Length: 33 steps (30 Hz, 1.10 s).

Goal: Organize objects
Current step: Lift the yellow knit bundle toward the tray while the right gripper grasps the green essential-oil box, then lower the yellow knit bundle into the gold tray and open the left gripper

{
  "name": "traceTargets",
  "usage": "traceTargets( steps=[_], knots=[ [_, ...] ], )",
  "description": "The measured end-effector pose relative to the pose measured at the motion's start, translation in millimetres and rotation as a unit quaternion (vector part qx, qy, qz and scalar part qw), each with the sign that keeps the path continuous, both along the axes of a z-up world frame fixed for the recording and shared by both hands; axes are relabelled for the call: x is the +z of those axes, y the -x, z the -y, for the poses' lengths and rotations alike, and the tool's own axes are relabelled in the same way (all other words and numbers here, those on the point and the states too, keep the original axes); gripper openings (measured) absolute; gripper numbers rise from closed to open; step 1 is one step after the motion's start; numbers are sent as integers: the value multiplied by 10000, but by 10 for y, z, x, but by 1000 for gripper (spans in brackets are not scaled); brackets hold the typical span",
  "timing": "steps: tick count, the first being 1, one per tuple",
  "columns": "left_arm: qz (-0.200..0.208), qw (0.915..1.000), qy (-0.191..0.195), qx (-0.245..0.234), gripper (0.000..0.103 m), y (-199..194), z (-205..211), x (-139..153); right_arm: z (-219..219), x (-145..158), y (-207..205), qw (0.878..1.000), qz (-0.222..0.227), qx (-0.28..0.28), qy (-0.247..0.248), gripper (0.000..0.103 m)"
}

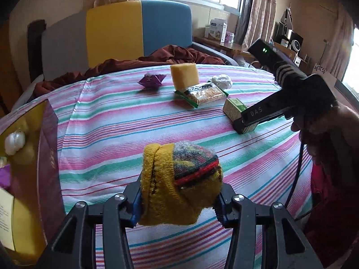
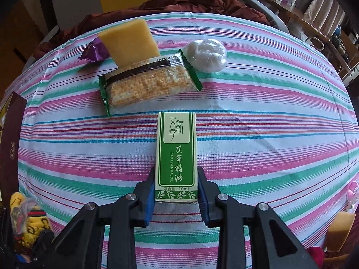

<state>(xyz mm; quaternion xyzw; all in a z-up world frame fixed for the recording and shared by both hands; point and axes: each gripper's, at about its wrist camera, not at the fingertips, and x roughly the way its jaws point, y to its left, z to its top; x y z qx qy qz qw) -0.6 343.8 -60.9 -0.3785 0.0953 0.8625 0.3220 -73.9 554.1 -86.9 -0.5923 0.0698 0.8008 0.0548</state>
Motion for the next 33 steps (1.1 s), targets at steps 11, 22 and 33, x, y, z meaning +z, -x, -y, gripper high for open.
traceTargets(
  steps=[11,22,33],
  knots=[
    [-309,9989,-40,346,51,-93,331,304,-105,-40,-12,9999,-45,-46,105,32],
    [176,9918,-604,1113,52,254,1062,501,-4,-36,-90,10000,-63,27,-11,33],
    [601,9788,-707,1824,52,863,1938,628,142,-13,-81,9999,-67,91,-127,32]
  ],
)
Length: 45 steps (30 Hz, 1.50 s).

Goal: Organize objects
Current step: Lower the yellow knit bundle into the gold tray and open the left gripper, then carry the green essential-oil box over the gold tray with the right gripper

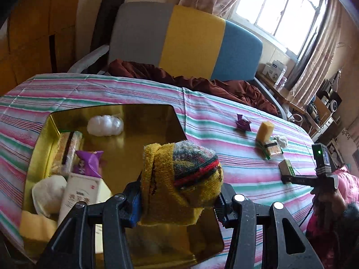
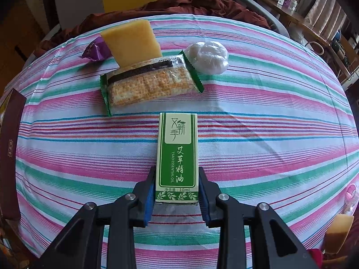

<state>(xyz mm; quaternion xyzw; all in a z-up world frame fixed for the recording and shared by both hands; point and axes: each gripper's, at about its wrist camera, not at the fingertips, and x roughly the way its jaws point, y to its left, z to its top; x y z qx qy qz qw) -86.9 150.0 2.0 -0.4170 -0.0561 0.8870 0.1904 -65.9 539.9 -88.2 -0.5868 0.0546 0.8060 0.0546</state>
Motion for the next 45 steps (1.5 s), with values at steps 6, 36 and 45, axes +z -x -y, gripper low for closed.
traceTargets(
  steps=[6,36,45],
  knots=[
    [610,9980,6,149,52,601,327,-76,1,-1,-26,10000,3,9,-13,32],
    [-803,9860,1119,942,96,88,322,41,-8,42,59,9999,-42,52,-131,34],
    [-1209,9814,1220,858,98,-533,261,98,32,49,104,9997,-62,80,-207,33]
  ],
)
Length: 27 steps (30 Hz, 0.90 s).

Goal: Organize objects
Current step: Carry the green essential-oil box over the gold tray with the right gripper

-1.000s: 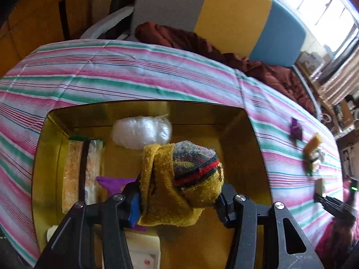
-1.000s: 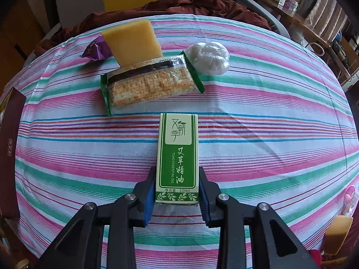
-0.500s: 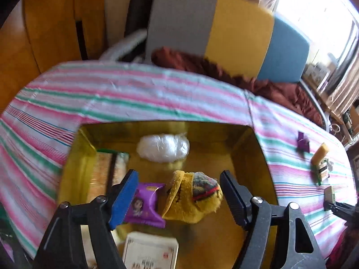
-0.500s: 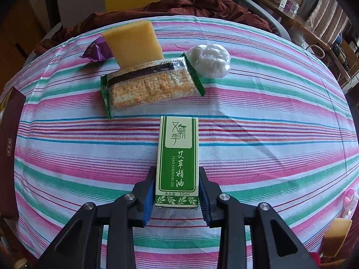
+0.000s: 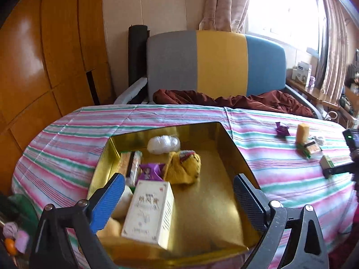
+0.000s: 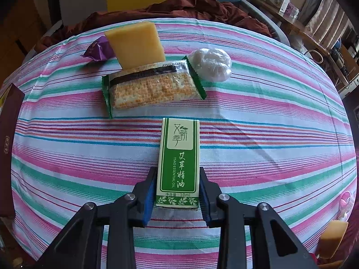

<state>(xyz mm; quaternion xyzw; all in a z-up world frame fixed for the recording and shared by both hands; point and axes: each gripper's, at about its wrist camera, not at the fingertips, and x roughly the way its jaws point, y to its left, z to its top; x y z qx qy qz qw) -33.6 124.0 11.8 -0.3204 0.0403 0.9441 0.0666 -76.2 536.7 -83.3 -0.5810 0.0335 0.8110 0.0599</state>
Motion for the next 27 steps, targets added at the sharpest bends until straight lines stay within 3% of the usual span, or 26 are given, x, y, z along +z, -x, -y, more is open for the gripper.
traceTargets(
  steps=[7,14,21,24,27],
  knots=[
    [19,10000,-28,-18,98,-221,20,-32,-27,50,46,9996,-1,-189,228,36],
    [114,9998,-145,26,98,-321,108,-77,19,83,100,9999,-22,-154,74,34],
    [32,9994,-239,239,98,-393,340,-39,483,346,-81,9995,-282,-51,-160,31],
    [-16,9986,-259,458,98,-401,529,-5,716,455,-129,9987,-498,88,-2,31],
    [-57,9969,-280,738,98,-417,741,29,1030,628,-168,9950,-677,537,493,31]
  ],
)
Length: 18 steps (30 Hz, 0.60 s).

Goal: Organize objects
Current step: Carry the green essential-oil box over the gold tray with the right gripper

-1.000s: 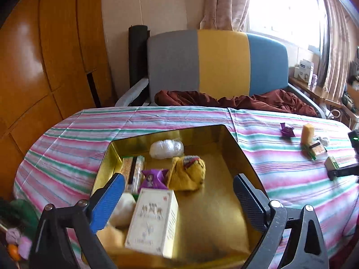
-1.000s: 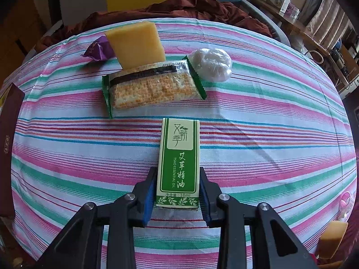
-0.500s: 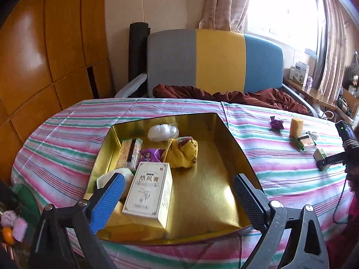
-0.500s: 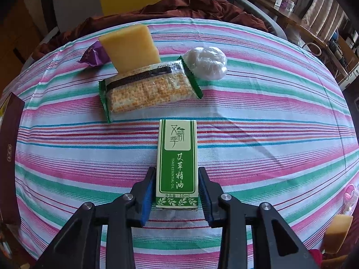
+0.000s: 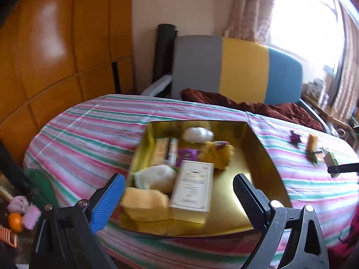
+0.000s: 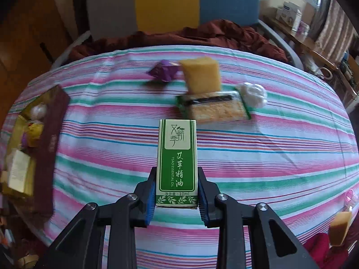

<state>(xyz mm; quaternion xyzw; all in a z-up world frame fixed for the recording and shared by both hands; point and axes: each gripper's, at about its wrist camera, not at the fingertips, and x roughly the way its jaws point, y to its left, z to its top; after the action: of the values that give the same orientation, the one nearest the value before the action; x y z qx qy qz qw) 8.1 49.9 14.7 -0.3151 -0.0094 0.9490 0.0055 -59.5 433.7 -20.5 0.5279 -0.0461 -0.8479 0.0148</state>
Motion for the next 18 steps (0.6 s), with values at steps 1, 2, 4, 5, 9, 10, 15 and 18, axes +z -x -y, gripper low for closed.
traceTargets(
  steps=[1,2,4,5,9,10,15,18],
  knots=[
    [-7,9999,-9,102,98,-6,75,7,194,89,-8,9996,-73,228,144,31],
    [-9,9998,-18,193,98,-15,140,11,384,129,-13,9986,-117,445,265,31],
    [-6,9994,-25,354,98,-39,264,15,870,271,-38,9936,-157,970,565,31],
    [-5,9991,-23,416,98,-52,313,11,1069,304,-59,9903,-186,1204,668,31],
    [40,9984,-54,553,98,-70,448,-14,1926,266,-7,9771,108,1941,867,31],
    [53,9984,-63,559,98,-75,464,-23,2098,220,6,9757,207,2024,810,31],
    [103,9986,-114,511,98,-73,503,-71,2672,-112,140,9755,768,2019,430,31],
    [113,9986,-140,498,98,-73,512,-97,2831,-247,188,9749,928,2003,273,31]
  ],
)
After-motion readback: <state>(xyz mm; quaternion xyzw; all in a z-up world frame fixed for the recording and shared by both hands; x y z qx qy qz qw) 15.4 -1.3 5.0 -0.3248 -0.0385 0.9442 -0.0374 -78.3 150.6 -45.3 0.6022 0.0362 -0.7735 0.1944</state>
